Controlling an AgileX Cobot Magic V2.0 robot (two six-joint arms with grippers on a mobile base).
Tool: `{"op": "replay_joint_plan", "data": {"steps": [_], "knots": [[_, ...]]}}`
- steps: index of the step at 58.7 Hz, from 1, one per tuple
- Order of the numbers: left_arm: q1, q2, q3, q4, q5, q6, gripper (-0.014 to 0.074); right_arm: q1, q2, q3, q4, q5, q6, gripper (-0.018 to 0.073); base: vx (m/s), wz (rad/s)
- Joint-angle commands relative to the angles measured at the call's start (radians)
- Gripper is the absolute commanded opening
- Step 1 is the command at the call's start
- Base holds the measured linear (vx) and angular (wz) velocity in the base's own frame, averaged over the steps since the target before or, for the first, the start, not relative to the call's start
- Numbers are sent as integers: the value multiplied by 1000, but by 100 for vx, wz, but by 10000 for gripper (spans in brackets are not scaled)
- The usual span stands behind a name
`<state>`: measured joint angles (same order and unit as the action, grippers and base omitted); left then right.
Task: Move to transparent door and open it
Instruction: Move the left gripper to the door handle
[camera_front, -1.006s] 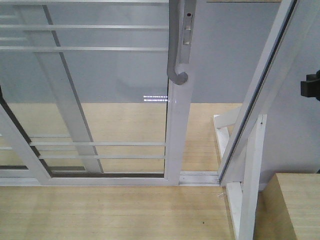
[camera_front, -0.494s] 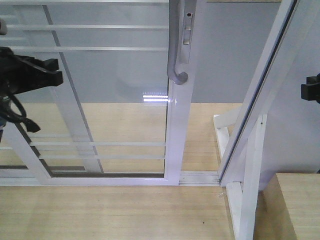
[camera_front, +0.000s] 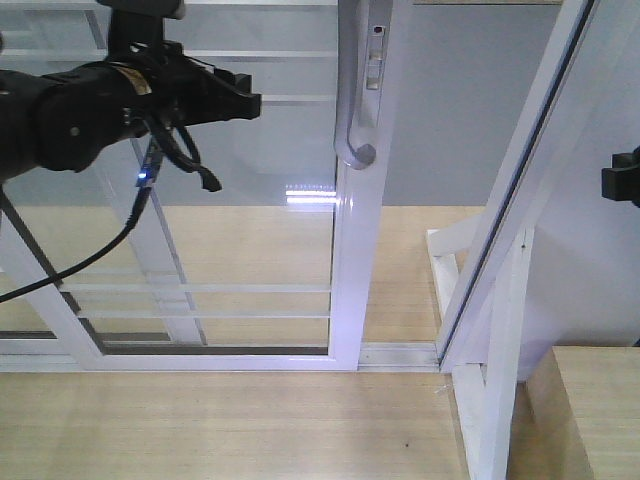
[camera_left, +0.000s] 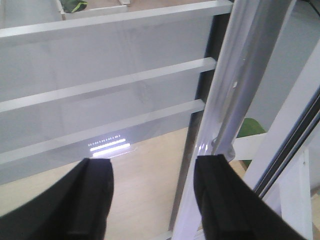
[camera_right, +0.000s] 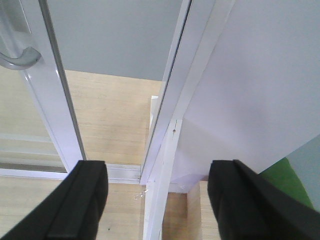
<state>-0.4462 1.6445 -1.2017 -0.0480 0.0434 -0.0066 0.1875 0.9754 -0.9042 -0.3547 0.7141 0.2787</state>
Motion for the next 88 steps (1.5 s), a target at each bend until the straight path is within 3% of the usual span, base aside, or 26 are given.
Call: {"op": "replay_joint_plan", "data": {"steps": [1, 9, 30, 58, 68, 88], "knots": [[-30, 25, -85, -8, -121, -6, 486, -5, -14, -26, -11, -68, 2, 490, 0, 0], [-61, 122, -165, -2, -189, 1, 486, -5, -14, -26, 22, -68, 2, 490, 0, 0], [-123, 317, -382, -2, -235, 1, 486, -5, -14, -26, 28, -68, -2, 490, 0, 0], [-123, 513, -624, -2, -257, 19, 472, -5, -14, -26, 47, -67, -5, 490, 0, 0], [-123, 515, -624, -2, -257, 21, 362, -5, -14, -26, 47, -68, -6, 490, 0, 0], [-105, 515, -624, -3, -161, 22, 0, -5, -14, -26, 43, -67, -6, 490, 0, 0]]}}
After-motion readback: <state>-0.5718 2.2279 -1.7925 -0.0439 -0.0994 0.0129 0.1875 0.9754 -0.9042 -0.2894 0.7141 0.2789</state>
